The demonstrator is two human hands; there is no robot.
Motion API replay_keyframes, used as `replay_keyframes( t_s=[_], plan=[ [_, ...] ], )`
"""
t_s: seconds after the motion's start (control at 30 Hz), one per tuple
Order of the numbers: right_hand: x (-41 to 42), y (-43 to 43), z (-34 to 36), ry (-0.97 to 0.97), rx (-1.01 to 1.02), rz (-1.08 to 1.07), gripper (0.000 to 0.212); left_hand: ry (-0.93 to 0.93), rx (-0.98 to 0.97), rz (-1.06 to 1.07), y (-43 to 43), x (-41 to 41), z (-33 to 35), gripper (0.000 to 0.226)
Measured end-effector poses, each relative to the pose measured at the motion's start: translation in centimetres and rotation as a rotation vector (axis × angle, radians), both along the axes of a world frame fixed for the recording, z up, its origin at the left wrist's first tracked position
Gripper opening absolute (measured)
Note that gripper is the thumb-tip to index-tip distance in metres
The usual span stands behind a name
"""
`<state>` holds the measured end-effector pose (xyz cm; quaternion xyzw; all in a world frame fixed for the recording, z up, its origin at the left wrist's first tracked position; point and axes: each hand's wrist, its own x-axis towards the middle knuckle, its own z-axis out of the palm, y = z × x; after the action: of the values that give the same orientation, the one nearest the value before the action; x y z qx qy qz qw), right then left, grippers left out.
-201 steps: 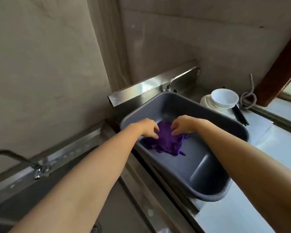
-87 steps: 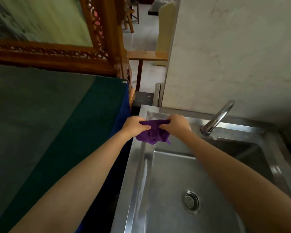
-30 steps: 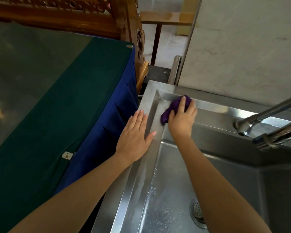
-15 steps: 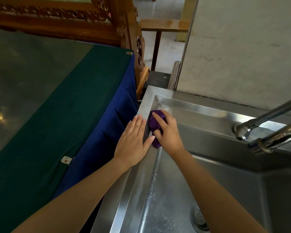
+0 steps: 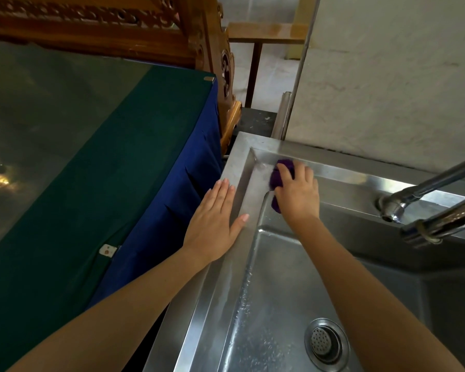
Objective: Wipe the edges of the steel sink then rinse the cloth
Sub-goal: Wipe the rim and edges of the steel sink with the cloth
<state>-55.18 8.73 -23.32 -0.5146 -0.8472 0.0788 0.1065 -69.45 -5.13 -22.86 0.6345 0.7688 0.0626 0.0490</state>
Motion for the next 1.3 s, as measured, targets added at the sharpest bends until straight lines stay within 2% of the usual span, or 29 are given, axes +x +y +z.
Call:
replay_keyframes(
  t_s=[0.2, 0.37, 0.6, 0.77, 0.93, 1.07, 1.17, 1.23, 1.3],
  plan=[
    [5.0, 0.0, -0.1, 0.038, 0.011, -0.262, 0.05, -0.012, 0.01, 0.005, 0.0, 0.0, -0.3, 0.074],
    [2.6, 0.3, 0.1, 0.166, -0.033, -0.447, 0.046, -0.033, 0.021, 0.005, 0.1, -0.1, -0.4, 0.076],
    [-2.1, 0.0, -0.1, 0.211, -0.081, -0.181, 0.051, 0.001, 0.042, 0.002, 0.2, 0.0, -0.3, 0.075],
    [-4.2, -0.2, -0.3, 0.322, -0.16, 0.107, 0.054, -0.016, 0.051, -0.008, 0.1, -0.1, -0.4, 0.072],
    [-3.6, -0.6, -1.0, 0.448, -0.139, 0.251, 0.049, -0.021, 0.066, -0.01, 0.2, -0.1, -0.2, 0.072],
    [-4.2, 0.1, -1.0, 0.53, -0.039, 0.243, 0.043, -0.019, 0.066, -0.008, 0.2, -0.1, -0.1, 0.075],
    [-5.2, 3.4, -0.1, 0.66, -0.005, 0.046, 0.044, -0.041, 0.053, -0.001, 0.2, 0.0, -0.1, 0.077],
    [-6.0, 5.8, 0.6, 0.607, -0.057, -0.026, 0.044, -0.045, 0.046, -0.002, 0.2, -0.1, -0.2, 0.078],
    [-7.3, 6.2, 0.6, 0.456, -0.049, 0.04, 0.043, -0.031, 0.036, -0.007, 0.2, -0.2, -0.1, 0.076]
  ],
)
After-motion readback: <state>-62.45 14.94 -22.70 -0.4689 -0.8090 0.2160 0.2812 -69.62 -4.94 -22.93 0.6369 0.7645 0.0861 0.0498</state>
